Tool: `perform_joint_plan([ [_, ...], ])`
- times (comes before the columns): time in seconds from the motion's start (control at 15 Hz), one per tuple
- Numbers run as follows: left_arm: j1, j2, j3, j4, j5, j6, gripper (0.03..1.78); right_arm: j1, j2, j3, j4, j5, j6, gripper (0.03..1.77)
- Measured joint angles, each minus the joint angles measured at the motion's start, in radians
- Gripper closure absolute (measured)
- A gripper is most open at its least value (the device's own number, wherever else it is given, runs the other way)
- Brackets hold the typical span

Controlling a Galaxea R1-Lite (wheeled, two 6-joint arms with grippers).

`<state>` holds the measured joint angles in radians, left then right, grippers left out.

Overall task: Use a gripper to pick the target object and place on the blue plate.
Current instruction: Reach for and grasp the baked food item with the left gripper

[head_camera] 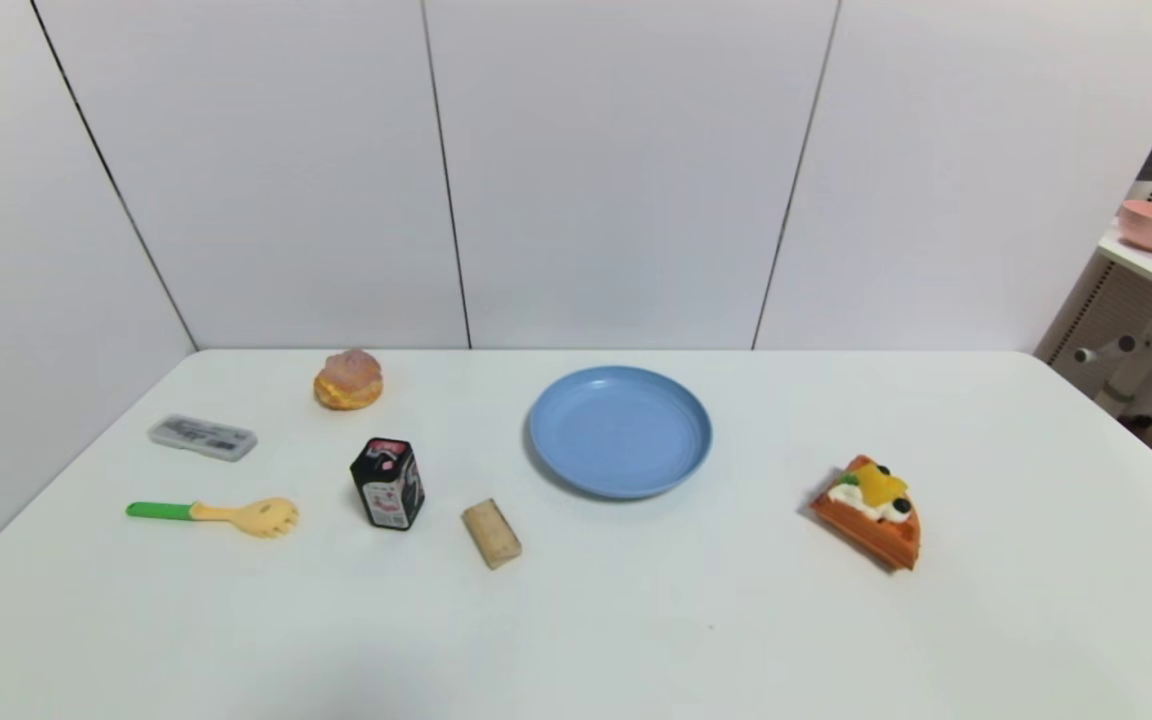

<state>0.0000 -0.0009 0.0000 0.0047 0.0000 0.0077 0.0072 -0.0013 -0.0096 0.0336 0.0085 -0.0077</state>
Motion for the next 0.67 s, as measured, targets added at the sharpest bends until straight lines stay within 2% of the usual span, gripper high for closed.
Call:
perform_joint_plan([
  [0.13,0.0,0.0,0.0,0.0,0.0,0.0,0.12,0.0,0.0,0.0,-0.001,-0.031,0.049,0.1],
  [0.67,0.0,0.0,0.0,0.0,0.0,0.0,0.12,0.0,0.0,0.0,-0.002,-0.033,0.052,0.1],
])
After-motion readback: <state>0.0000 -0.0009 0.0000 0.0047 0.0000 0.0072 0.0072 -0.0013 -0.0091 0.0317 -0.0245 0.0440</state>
